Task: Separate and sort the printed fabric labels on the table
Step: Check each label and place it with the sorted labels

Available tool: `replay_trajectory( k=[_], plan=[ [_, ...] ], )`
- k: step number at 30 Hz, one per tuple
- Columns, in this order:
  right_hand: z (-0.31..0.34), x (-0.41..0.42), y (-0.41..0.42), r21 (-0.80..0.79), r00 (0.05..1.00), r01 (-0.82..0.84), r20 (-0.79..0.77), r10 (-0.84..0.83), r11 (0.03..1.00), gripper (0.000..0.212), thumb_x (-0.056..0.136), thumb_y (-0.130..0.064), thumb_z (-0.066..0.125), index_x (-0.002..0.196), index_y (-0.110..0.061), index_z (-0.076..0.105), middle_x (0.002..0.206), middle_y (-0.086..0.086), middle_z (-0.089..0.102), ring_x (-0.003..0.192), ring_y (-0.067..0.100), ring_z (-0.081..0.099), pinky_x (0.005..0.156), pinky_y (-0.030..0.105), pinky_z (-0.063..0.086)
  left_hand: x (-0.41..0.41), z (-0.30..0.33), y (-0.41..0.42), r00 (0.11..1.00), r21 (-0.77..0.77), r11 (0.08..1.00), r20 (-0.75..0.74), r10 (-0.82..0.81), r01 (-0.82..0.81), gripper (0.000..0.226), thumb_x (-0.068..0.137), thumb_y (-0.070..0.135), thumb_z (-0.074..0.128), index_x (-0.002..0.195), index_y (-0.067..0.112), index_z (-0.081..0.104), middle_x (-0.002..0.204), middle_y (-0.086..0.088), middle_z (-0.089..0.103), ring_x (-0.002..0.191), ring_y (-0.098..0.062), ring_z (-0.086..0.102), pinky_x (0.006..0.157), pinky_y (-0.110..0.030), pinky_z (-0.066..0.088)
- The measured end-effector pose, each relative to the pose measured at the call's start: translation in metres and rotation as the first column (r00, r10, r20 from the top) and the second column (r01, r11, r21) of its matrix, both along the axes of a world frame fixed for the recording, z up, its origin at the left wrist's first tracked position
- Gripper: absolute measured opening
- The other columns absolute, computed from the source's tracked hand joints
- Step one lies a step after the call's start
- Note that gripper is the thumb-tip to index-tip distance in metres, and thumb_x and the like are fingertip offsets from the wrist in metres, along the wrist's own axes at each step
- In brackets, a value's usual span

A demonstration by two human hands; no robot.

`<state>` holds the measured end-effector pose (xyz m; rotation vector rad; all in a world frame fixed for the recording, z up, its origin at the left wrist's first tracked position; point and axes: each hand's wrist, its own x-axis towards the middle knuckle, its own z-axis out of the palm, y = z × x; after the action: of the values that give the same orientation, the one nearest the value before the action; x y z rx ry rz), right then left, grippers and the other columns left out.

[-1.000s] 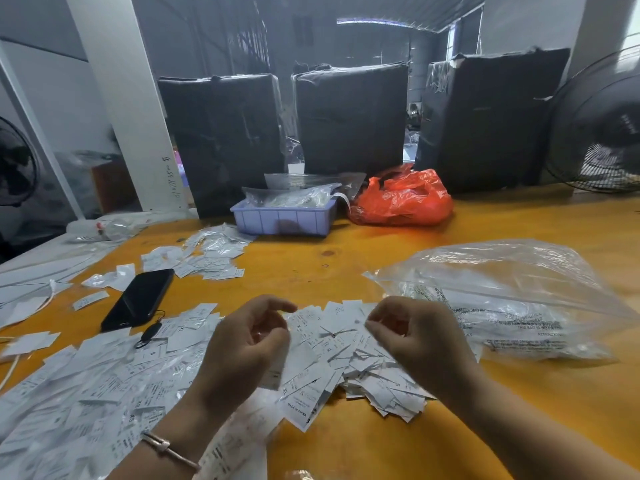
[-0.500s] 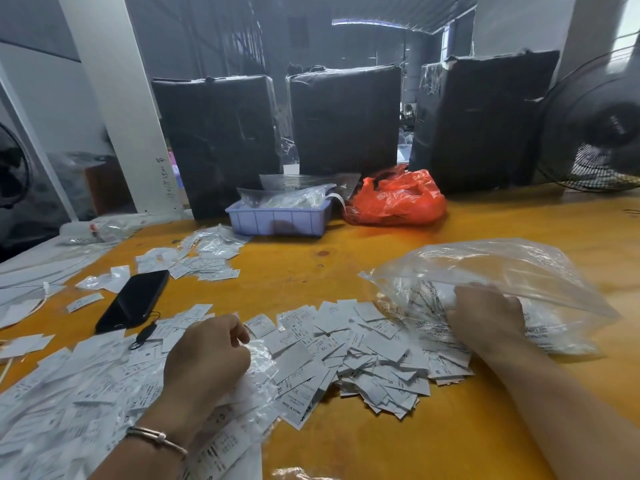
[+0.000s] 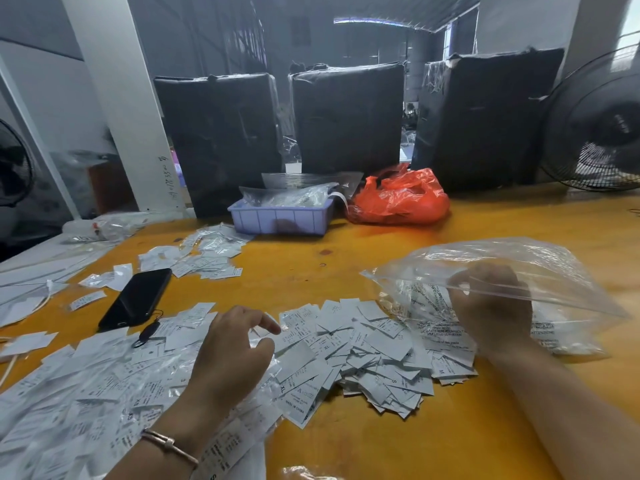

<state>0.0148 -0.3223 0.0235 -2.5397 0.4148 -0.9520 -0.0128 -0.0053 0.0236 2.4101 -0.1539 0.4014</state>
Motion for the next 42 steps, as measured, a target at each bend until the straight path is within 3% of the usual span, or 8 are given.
replay_trajectory(
  k=[4,8,12,18,20,22,24,42],
  plan=[
    [0.009,-0.012,0.021,0.324,0.972,-0.225,0.013,0.233,0.919,0.020,0.085,-0.013,0.061,0.067,-0.008,0.068,0.069,0.008,0.065,0.069,0.028,0.060,0.060,0.035,0.046,-0.003,0.001,-0.004,0.995,-0.039,0.996,0.058,-0.080,0.082,0.027,0.081,0.006,0.062,0.086,0.033,0.065,0.103,0.019,0.059,0.110,-0.004,0.051,0.092,-0.030,0.043],
    [0.025,-0.033,0.056,0.796,0.709,-0.449,0.040,0.704,0.406,0.012,0.083,-0.008,0.067,0.075,-0.007,0.075,0.066,0.008,0.069,0.052,0.013,0.051,0.049,0.021,0.038,-0.006,0.003,-0.009,0.972,-0.174,0.956,0.036,-0.234,0.237,0.019,0.087,0.028,0.069,0.104,0.037,0.068,0.109,0.027,0.062,0.105,0.012,0.054,0.081,-0.012,0.044],
    [0.018,-0.043,0.076,0.901,0.448,-0.415,0.079,0.890,0.129,0.021,0.070,-0.024,0.073,0.084,-0.008,0.077,0.077,0.012,0.070,0.057,0.013,0.056,0.050,0.020,0.042,-0.010,0.008,-0.016,0.883,-0.372,0.842,-0.105,-0.457,0.391,0.046,0.080,0.044,0.069,0.124,0.035,0.059,0.112,0.019,0.070,0.106,0.004,0.063,0.081,-0.010,0.050],
    [0.009,-0.039,0.081,0.915,0.424,-0.403,0.160,0.891,0.027,0.025,0.072,-0.018,0.073,0.091,-0.001,0.075,0.085,0.020,0.070,0.064,0.018,0.062,0.058,0.023,0.052,-0.013,0.006,-0.019,0.831,-0.519,0.744,-0.107,-0.546,0.422,0.019,0.079,0.008,0.076,0.098,0.008,0.072,0.082,-0.013,0.075,0.077,-0.023,0.071,0.072,-0.024,0.055],
    [0.011,-0.037,0.074,0.864,0.502,-0.475,0.109,0.858,0.168,0.016,0.077,-0.015,0.073,0.088,-0.005,0.076,0.083,0.016,0.072,0.062,0.017,0.064,0.058,0.024,0.052,-0.013,0.006,-0.017,0.842,-0.513,0.747,-0.084,-0.533,0.422,0.010,0.082,-0.002,0.072,0.087,0.006,0.074,0.078,-0.014,0.074,0.072,-0.023,0.070,0.069,-0.024,0.055],
    [0.013,-0.033,0.062,0.527,0.698,-0.577,-0.079,0.712,0.624,0.006,0.081,-0.016,0.074,0.087,-0.016,0.075,0.077,0.001,0.072,0.061,0.008,0.063,0.058,0.022,0.051,-0.012,0.006,-0.016,0.858,-0.503,0.759,-0.063,-0.509,0.413,0.014,0.083,-0.003,0.070,0.082,0.010,0.074,0.076,-0.012,0.074,0.071,-0.022,0.070,0.068,-0.023,0.055],
    [0.016,-0.031,0.052,0.196,0.801,-0.528,-0.209,0.561,0.826,0.014,0.076,-0.023,0.078,0.089,-0.023,0.073,0.077,-0.010,0.068,0.066,0.003,0.060,0.062,0.026,0.052,-0.012,0.007,-0.015,0.872,-0.491,0.772,-0.049,-0.488,0.404,0.015,0.083,0.000,0.071,0.078,0.014,0.074,0.075,-0.010,0.074,0.071,-0.020,0.070,0.067,-0.023,0.055],
    [0.029,-0.037,0.049,0.025,0.658,-0.584,-0.572,0.491,0.812,0.012,0.073,-0.031,0.074,0.075,-0.021,0.069,0.072,-0.010,0.061,0.066,0.003,0.056,0.056,0.020,0.045,-0.010,0.011,-0.012,0.879,-0.651,0.688,-0.066,-0.473,0.321,0.041,0.070,0.003,0.081,0.108,0.013,0.068,0.082,-0.013,0.072,0.077,-0.027,0.070,0.068,-0.026,0.057]
  ],
)
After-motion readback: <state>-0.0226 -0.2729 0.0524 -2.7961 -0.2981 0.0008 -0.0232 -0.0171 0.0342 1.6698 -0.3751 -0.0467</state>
